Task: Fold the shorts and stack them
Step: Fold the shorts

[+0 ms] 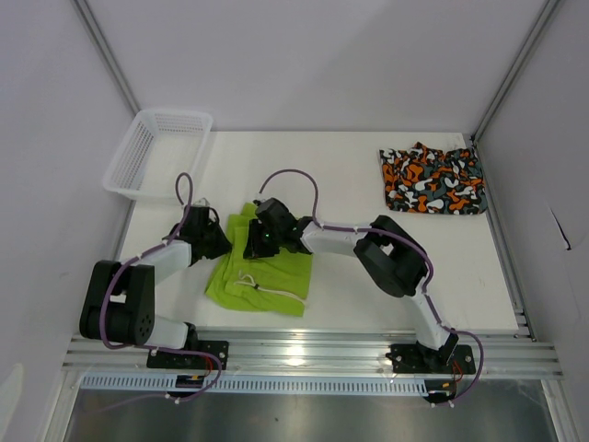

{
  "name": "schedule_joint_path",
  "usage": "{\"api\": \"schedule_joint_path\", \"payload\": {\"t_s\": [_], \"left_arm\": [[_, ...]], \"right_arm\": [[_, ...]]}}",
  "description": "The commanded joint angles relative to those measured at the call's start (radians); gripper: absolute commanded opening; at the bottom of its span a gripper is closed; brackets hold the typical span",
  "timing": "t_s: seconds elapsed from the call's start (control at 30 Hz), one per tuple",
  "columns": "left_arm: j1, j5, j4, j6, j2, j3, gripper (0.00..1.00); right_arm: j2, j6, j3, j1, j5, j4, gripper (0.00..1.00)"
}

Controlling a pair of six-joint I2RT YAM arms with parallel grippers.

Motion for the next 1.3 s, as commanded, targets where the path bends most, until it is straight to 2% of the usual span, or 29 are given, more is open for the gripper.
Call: {"api": "schedule_joint_path", "payload": {"t_s": [0.0, 0.13, 0.2, 0.23, 0.3, 0.33, 0.37, 0.43, 0.47, 0.57, 0.73, 0.83, 1.07, 1.17, 1.2, 1.27], "left_arm": [[-0.005, 0.031, -0.02, 0.013, -0.03, -0.014, 0.18], [-0.005, 0.027, -0.047, 0.01, -0.054, 0.002, 0.18], [-0.004, 0.016, -0.069, 0.005, -0.085, 0.007, 0.23], [-0.004, 0.002, -0.077, 0.004, -0.096, 0.012, 0.25], [-0.002, -0.015, -0.098, 0.001, -0.131, 0.018, 0.35], [0.001, -0.022, -0.103, -0.001, -0.14, 0.022, 0.41], [0.003, -0.036, -0.113, -0.009, -0.159, 0.021, 0.53], [0.007, -0.039, -0.115, -0.016, -0.179, 0.018, 0.62], [0.007, -0.039, -0.116, -0.019, -0.188, 0.016, 0.67], [0.006, -0.025, -0.107, -0.027, -0.223, 0.01, 0.71], [0.001, 0.024, -0.072, -0.013, -0.272, 0.006, 0.72], [-0.019, 0.051, -0.049, -0.006, -0.282, 0.004, 0.72], [-0.12, 0.054, -0.003, -0.006, -0.279, 0.024, 0.69], [-0.18, 0.03, -0.014, 0.005, -0.22, 0.071, 0.7], [-0.184, 0.027, -0.014, 0.004, -0.203, 0.078, 0.7], [-0.191, 0.022, -0.005, 0.001, -0.153, 0.093, 0.72]], "right_arm": [[-0.001, 0.023, -0.05, -0.02, 0.025, 0.05, 0.3], [-0.042, 0.021, -0.087, -0.043, 0.008, 0.068, 0.42], [-0.076, 0.017, -0.116, -0.046, 0.025, 0.071, 0.48], [-0.109, 0.008, -0.124, -0.055, 0.027, 0.066, 0.55], [-0.149, -0.005, -0.148, -0.065, 0.018, 0.066, 0.65], [-0.191, -0.024, -0.156, -0.069, 0.013, 0.066, 0.75], [-0.214, -0.04, -0.164, -0.071, 0.004, 0.068, 0.79], [-0.283, -0.09, -0.18, -0.071, 0.014, 0.047, 0.89], [-0.303, -0.107, -0.184, -0.074, 0.015, 0.031, 0.9], [-0.39, -0.137, -0.22, -0.104, -0.004, 0.001, 0.91], [-0.539, -0.137, -0.387, -0.196, -0.018, 0.001, 0.91], [-0.62, -0.144, -0.482, -0.291, -0.03, -0.003, 0.89], [-0.638, -0.158, -0.598, -0.396, -0.103, 0.036, 0.88], [-0.605, -0.164, -0.604, -0.417, -0.139, 0.057, 0.92], [-0.595, -0.163, -0.605, -0.425, -0.145, 0.062, 0.95], [-0.566, -0.158, -0.613, -0.431, -0.165, 0.079, 0.96]]}}
